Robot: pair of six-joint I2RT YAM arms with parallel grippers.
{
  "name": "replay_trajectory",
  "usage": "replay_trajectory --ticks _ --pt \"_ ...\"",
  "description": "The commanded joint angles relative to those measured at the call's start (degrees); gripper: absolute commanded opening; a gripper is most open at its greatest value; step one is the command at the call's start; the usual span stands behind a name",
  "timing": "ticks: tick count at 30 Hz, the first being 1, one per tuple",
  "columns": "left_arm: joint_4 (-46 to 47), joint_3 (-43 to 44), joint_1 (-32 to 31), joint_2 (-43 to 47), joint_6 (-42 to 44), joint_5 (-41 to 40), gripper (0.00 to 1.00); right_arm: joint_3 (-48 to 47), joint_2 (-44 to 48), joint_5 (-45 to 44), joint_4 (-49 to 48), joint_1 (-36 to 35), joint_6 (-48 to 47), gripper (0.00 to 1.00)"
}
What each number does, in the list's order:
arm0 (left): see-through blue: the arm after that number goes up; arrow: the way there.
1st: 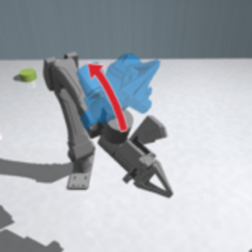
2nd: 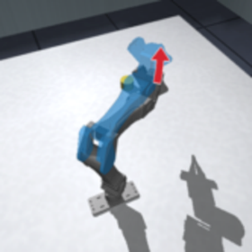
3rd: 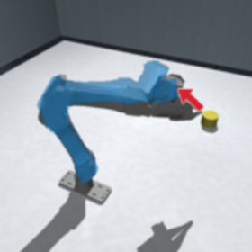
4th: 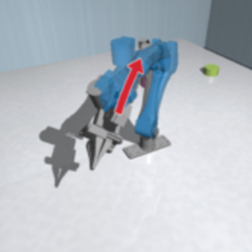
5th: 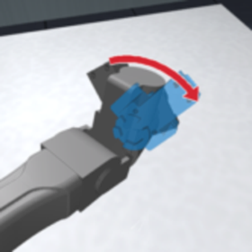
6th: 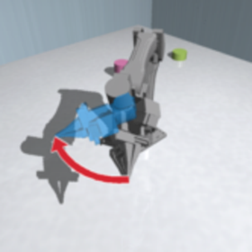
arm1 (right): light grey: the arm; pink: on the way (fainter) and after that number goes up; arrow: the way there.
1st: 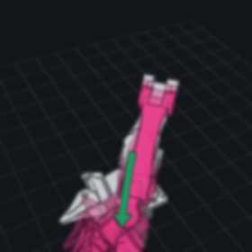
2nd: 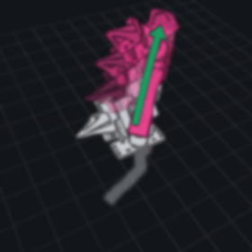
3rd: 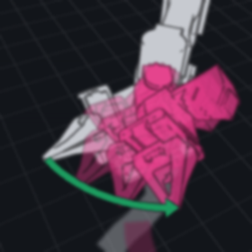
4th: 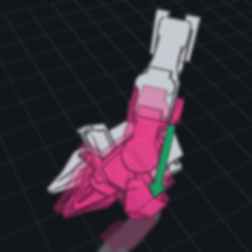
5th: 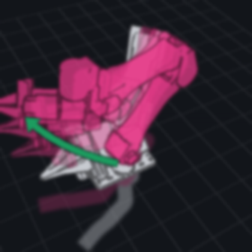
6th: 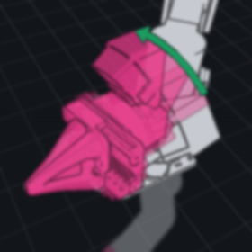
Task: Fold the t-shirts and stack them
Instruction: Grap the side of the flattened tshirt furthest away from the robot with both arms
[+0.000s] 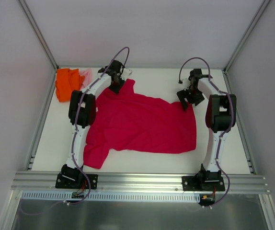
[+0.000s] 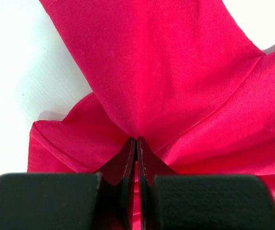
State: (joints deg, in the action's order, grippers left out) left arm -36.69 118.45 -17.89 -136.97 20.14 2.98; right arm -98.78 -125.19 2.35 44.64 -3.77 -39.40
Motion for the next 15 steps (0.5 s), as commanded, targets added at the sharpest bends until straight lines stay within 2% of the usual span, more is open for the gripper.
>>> replay_trajectory --ticks 1,12,15 --pt "-0.2 -1.1 0.5 5.9 -1.2 2.2 0.0 -0.4 1.2 -1.2 -2.6 0.6 1.0 0.84" --pt "0.4 -3.7 0.5 7.0 -2.1 3.3 0.0 0.1 2.2 1.7 -10.2 1.1 1.3 0.82" --pt "0.2 -3.7 0.5 6.9 -1.9 3.1 0.0 6.5 6.8 4.3 -17.0 1.3 2.0 0.83"
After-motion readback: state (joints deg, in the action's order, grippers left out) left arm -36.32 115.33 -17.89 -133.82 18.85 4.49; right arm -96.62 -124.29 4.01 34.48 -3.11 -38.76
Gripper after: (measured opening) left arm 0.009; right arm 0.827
